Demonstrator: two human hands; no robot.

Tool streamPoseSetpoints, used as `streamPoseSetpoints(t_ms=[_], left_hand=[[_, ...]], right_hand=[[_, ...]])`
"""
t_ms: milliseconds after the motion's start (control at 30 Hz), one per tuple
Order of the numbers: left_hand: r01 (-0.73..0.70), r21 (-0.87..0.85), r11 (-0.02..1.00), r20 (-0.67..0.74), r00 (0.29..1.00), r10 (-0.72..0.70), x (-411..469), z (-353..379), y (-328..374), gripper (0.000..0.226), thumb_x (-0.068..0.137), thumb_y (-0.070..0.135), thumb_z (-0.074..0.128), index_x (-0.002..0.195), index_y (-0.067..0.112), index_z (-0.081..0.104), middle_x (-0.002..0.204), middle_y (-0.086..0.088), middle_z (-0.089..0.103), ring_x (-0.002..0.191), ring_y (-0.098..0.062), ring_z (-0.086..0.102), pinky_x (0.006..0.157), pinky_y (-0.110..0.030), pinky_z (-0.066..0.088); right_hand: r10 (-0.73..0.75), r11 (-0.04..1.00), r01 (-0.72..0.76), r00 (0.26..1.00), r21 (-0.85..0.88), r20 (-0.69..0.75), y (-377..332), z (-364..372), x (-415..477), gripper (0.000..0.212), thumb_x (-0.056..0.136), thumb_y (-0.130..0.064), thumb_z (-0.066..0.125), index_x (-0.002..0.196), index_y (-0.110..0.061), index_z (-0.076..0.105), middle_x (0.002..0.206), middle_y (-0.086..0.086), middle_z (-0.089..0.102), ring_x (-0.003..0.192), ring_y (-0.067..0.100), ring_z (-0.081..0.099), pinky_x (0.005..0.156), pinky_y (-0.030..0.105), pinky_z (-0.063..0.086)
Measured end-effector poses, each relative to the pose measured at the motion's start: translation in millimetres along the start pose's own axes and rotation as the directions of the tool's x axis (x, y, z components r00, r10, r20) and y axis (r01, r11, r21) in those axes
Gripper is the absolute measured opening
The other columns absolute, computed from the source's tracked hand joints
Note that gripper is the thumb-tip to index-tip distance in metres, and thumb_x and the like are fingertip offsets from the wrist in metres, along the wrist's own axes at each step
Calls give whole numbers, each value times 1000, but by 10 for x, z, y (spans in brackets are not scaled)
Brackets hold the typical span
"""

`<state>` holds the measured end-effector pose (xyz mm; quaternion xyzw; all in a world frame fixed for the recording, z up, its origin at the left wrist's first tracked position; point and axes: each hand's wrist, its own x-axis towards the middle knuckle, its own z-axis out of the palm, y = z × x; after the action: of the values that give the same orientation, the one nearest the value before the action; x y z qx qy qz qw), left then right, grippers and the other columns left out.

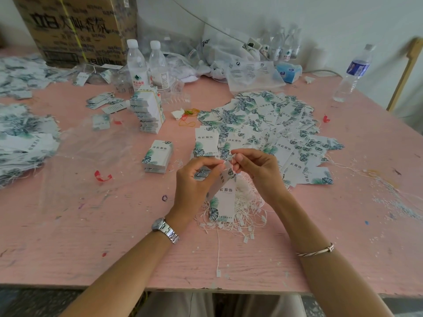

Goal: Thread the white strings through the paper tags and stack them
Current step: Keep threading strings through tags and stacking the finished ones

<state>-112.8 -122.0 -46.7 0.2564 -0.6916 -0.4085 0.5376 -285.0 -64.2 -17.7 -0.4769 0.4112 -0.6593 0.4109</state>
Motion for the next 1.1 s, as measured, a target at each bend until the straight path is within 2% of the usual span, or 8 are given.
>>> streamPoseSetpoints(t_ms=[133,300,467,567,700,833,967,1100], left_hand=[[-35,4,999,2,999,35,-2,-7,1,13,86,36,73,99,34,73,101,20,73,94,-11,70,84,-24,54],[-44,27,999,15,999,44,-4,2,-9,11,87,26,76,98,25,74,94,18,73,91,-8,69,82,-16,49],[-58,48,997,26,998,57,-10,9,37,12,86,27,75,97,23,75,90,18,72,89,-2,67,80,-8,45],[-59,62,996,22,998,57,-14,-5,59,11,86,29,74,96,24,74,89,19,71,89,-1,66,79,-8,43],[-48,88,995,20,999,46,-14,-16,56,9,86,23,76,95,21,76,89,18,72,88,-3,66,80,-8,43],[-38,107,994,40,999,34,-22,-7,39,9,86,20,78,95,17,77,86,16,72,85,-8,67,81,-14,47],[-86,148,985,55,995,78,-18,-5,44,8,86,20,77,94,20,77,86,19,70,85,-6,67,80,-15,47],[-150,205,967,76,988,137,-7,-4,36,14,88,26,73,93,14,78,86,12,73,84,-5,66,78,-19,48]], right_hand=[[-20,995,17,999,-96,-25,-7,16,-6,11,86,-14,67,90,-8,75,71,4,69,59,12,57,60,22,49],[-48,970,47,999,-240,0,-25,43,-24,11,84,-15,69,88,-5,71,67,-2,66,58,6,53,58,17,44],[-77,935,95,995,-341,65,-15,59,-12,6,89,-2,67,92,-1,72,74,17,65,59,5,53,59,17,43],[-104,913,122,992,-389,67,5,56,-10,10,90,-7,67,90,2,72,73,25,64,59,7,50,58,18,42],[-140,888,159,987,-431,76,28,53,0,15,89,-13,68,90,1,72,72,6,65,59,7,50,59,20,41],[-182,850,205,979,-485,95,25,33,-4,10,89,-11,71,89,-1,73,75,8,66,63,17,53,58,30,42],[-219,797,252,968,-549,126,7,16,-5,4,88,-9,72,88,-5,74,72,-1,62,61,11,49,57,24,38],[-231,754,268,963,-601,140,0,-5,6,4,87,-6,72,87,-3,75,72,-9,60,60,7,47,57,20,37]])
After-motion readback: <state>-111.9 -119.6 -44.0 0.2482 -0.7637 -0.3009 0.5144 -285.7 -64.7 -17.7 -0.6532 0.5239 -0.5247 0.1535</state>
